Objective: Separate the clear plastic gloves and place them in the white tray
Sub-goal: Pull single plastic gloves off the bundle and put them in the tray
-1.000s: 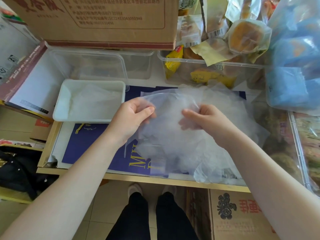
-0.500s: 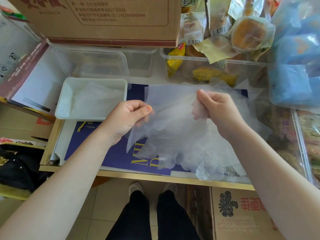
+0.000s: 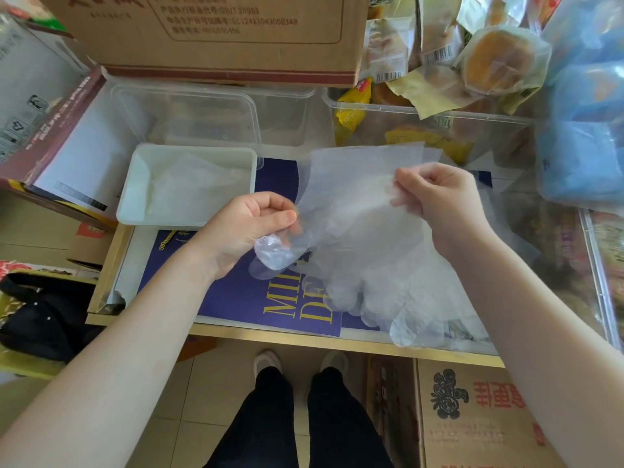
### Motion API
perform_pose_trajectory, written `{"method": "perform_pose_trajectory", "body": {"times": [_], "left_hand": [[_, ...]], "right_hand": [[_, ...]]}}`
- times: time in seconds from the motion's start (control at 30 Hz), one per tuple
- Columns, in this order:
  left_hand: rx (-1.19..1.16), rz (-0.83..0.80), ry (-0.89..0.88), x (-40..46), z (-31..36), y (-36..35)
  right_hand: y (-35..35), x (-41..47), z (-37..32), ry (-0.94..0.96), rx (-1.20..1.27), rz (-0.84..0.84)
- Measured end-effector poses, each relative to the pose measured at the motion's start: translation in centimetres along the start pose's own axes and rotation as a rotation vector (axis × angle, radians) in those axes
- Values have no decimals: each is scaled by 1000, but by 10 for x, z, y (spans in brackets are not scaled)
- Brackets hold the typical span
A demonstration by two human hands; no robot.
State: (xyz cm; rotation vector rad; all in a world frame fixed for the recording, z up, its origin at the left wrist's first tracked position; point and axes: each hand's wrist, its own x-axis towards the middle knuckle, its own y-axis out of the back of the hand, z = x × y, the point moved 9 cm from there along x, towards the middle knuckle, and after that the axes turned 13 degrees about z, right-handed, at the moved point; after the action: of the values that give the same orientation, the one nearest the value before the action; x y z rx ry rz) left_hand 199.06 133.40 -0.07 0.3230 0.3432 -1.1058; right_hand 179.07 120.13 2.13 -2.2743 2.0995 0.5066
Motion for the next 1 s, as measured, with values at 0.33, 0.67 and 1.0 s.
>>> {"method": "perform_pose_trajectory", "body": {"times": [0.33, 0.67, 1.0], "left_hand": [[64, 118, 180, 6, -20, 18], [95, 87, 47, 4, -14, 19], [50, 34, -71, 15, 12, -15]], "right_hand": [[9, 20, 5, -46, 34, 61], [4, 19, 6, -32, 67, -26], [-12, 5, -9, 66, 87, -133]]}}
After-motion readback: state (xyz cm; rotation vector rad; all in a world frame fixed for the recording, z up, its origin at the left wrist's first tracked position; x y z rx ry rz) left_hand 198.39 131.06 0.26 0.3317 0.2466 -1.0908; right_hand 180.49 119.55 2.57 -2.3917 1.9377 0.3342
